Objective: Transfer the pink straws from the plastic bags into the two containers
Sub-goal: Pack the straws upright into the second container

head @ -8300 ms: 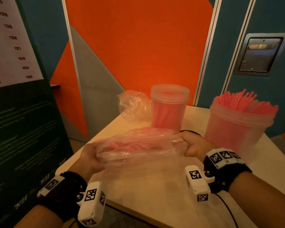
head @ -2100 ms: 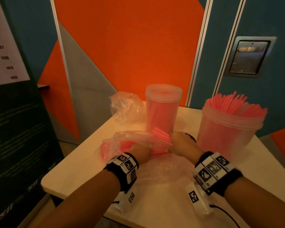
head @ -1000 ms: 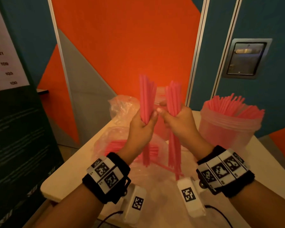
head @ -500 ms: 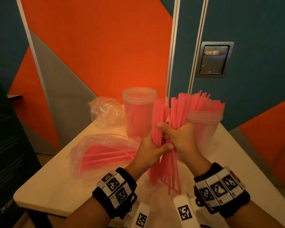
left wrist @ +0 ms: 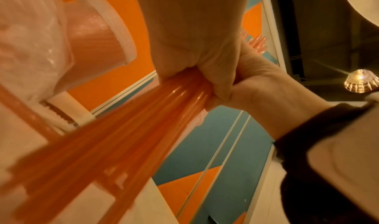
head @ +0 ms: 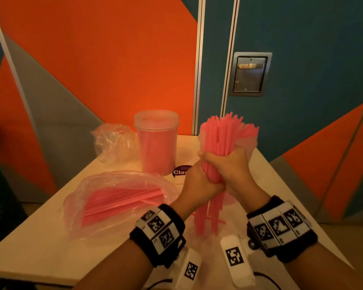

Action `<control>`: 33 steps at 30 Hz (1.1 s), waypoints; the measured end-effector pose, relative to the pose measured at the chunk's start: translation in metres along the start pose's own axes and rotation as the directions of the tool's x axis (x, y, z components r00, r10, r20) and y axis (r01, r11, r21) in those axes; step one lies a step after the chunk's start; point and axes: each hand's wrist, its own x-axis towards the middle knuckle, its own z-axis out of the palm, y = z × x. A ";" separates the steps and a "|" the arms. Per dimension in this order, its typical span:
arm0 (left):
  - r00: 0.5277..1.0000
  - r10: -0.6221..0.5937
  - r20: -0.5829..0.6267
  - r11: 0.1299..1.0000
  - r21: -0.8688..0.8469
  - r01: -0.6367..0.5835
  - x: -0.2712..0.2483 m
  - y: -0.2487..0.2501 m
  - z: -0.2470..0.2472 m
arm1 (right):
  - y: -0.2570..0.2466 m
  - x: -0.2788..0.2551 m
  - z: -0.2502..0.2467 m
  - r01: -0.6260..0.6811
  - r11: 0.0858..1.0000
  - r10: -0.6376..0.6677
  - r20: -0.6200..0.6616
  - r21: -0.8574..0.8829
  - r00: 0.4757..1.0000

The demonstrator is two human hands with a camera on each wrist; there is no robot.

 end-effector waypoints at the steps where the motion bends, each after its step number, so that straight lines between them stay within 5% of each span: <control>1: 0.999 -0.018 -0.044 1.000 -0.001 0.018 -0.001 -0.002 0.004 | 0.003 0.000 0.002 -0.018 1.000 0.019 -0.044 0.021 0.999; 7: 0.987 -0.158 -0.002 0.987 -0.039 0.158 -0.002 -0.011 0.005 | 0.013 0.002 0.010 -0.087 0.995 0.090 -0.097 0.044 0.991; 13: 0.992 -0.099 -0.075 0.989 -0.118 0.089 -0.006 -0.013 0.007 | 0.010 -0.002 0.012 -0.045 0.999 0.045 -0.037 0.006 0.998; 18: 0.987 -0.041 -0.155 0.999 -0.023 0.038 -0.008 -0.013 0.011 | 0.011 -0.002 0.012 0.001 1.000 -0.001 -0.022 -0.030 1.000; 23: 0.998 -0.045 -0.033 0.997 0.066 0.047 -0.026 -0.032 0.020 | 0.039 -0.016 0.012 -0.121 0.990 0.116 -0.065 -0.077 0.991; 27: 0.996 -0.083 -0.033 0.996 -0.035 0.082 -0.028 -0.033 0.021 | 0.036 -0.018 0.009 -0.117 0.991 0.116 -0.014 -0.069 0.993; 30: 0.989 -0.118 -0.086 0.979 -0.176 0.101 -0.029 -0.031 0.020 | 0.013 -0.008 0.006 -0.007 0.999 0.007 -0.015 -0.050 1.000; 33: 0.986 -0.103 -0.132 0.986 -0.147 0.083 -0.027 -0.023 0.017 | -0.016 0.001 -0.001 0.290 0.948 -0.291 0.014 -0.130 0.957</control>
